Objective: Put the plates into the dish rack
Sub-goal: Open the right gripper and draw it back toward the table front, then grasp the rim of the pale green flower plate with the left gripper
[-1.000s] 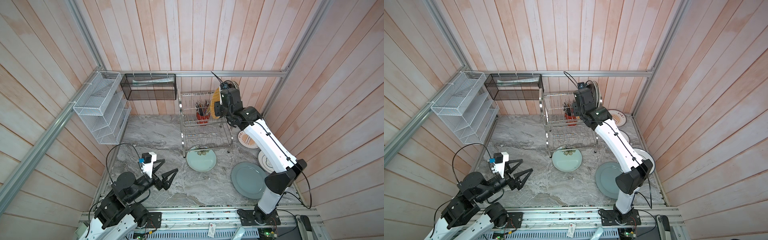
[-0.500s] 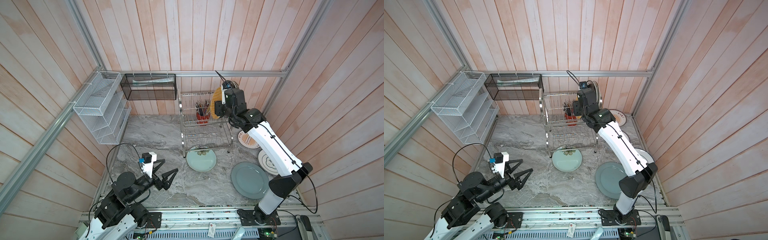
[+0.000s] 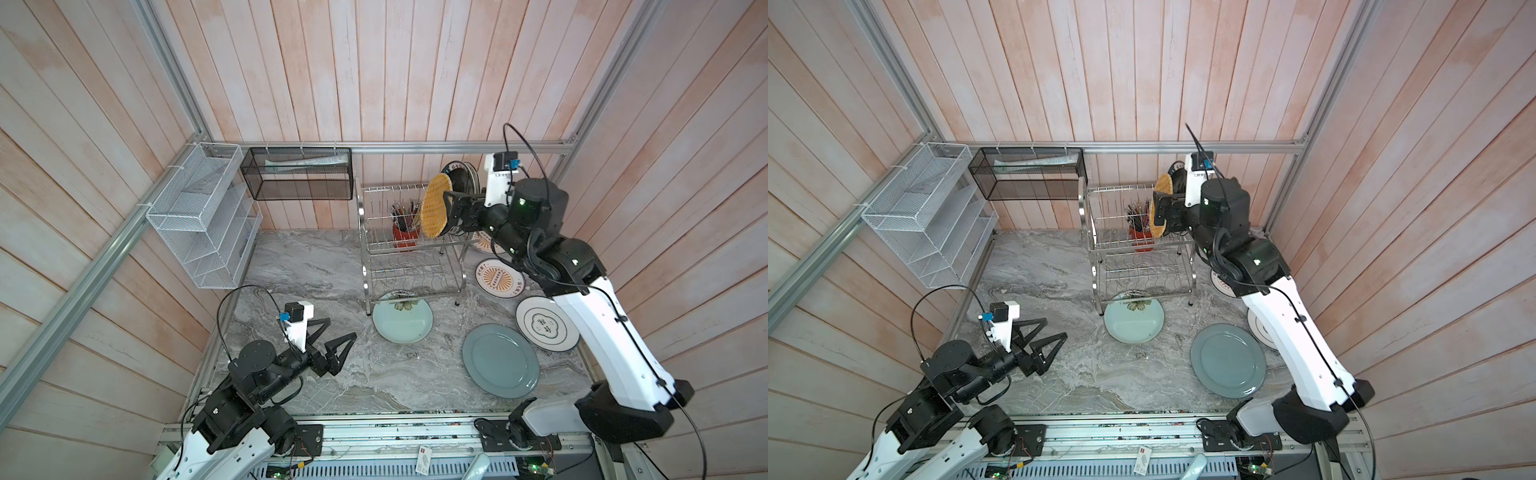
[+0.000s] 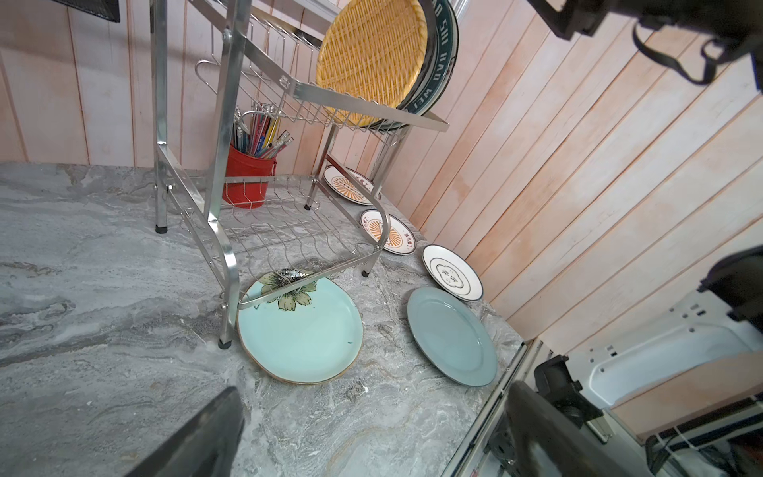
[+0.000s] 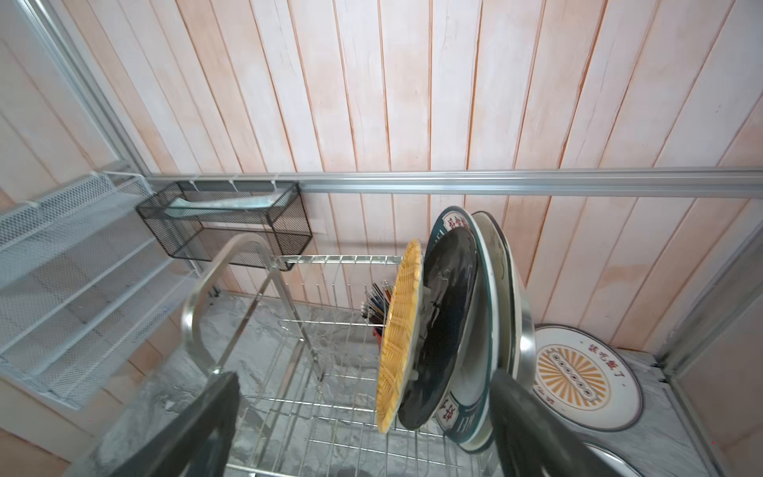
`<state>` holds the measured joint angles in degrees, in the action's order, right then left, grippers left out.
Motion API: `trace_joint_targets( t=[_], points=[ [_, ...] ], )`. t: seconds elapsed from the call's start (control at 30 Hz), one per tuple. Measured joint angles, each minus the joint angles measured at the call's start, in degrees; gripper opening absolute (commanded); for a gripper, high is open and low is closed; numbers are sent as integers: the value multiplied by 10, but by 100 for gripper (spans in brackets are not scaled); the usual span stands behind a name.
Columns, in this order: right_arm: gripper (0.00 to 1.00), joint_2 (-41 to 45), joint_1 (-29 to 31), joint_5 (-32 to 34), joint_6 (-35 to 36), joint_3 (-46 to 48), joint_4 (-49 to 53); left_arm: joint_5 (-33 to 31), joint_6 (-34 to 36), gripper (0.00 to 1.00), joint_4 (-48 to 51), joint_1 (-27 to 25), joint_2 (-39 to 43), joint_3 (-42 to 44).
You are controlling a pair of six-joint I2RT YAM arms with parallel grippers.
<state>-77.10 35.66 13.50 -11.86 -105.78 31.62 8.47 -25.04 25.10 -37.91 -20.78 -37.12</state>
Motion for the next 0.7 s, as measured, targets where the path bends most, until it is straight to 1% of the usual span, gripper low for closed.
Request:
trace_joint_targets(
  t=[0.07,0.17,0.23,0.33,0.4,0.53,0.7],
  points=[
    [98,58,0,-22,-9,63,-12,0,-27,100,-10,0,3,14],
    [98,146,1,-51,-27,172,-27,4,-84,100,-27,0,7,60],
    [98,207,1,-68,-42,254,-33,18,-131,100,-52,0,4,103],
    [98,273,1,-91,-65,355,-38,37,-196,100,-105,-5,-25,162],
    [98,310,1,-104,-82,417,-42,41,-235,100,-143,-19,-70,191],
    [98,369,1,-115,-111,520,-46,29,-310,94,-224,-47,-195,221],
    [98,399,1,-126,-139,583,-57,4,-376,85,-308,-55,-340,221]
  ],
)
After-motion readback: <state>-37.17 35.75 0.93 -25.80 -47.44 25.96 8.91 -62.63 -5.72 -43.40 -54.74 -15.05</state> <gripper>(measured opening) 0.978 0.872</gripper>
